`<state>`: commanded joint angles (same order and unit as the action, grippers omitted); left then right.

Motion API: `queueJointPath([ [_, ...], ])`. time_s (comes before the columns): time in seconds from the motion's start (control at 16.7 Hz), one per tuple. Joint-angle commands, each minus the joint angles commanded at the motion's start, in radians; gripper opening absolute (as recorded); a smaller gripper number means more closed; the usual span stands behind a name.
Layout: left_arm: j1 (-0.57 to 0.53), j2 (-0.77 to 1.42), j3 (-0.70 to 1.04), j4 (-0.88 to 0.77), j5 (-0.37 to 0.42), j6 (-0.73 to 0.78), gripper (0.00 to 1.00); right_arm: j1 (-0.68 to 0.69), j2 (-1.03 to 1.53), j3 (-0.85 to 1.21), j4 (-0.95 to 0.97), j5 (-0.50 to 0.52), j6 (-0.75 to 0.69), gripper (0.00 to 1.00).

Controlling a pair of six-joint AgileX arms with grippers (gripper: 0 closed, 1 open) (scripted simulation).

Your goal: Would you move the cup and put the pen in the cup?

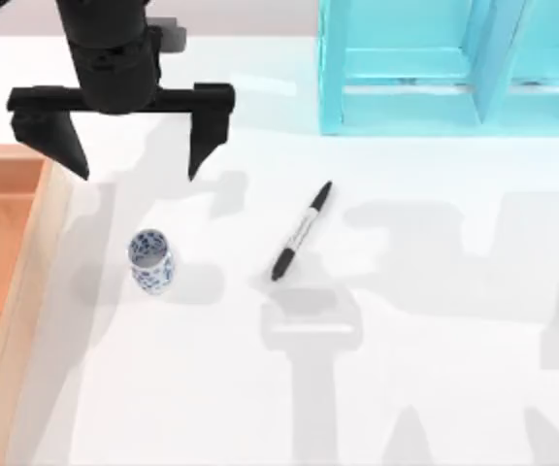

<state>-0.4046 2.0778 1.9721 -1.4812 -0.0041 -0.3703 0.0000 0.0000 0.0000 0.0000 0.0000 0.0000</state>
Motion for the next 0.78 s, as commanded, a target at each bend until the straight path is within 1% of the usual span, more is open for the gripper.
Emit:
queueJointPath([
  [0.12, 0.002, -0.001, 0.104, -0.104, 0.0, -0.002, 1.0, 0.0, 0.0, 0.0, 0.0, 0.0, 0.0, 1.0],
  [0.3, 0.004, -0.007, 0.183, -0.181, 0.001, -0.003, 1.0, 0.0, 0.0, 0.0, 0.0, 0.0, 0.0, 1.0],
  [0.6, 0.002, -0.004, 0.188, -0.183, -0.001, -0.003, 1.0, 0.0, 0.0, 0.0, 0.0, 0.0, 0.0, 1.0],
  [0.78, -0.049, 0.068, 0.224, -0.146, -0.033, 0.013, 1.0, 0.0, 0.0, 0.0, 0.0, 0.0, 0.0, 1.0],
])
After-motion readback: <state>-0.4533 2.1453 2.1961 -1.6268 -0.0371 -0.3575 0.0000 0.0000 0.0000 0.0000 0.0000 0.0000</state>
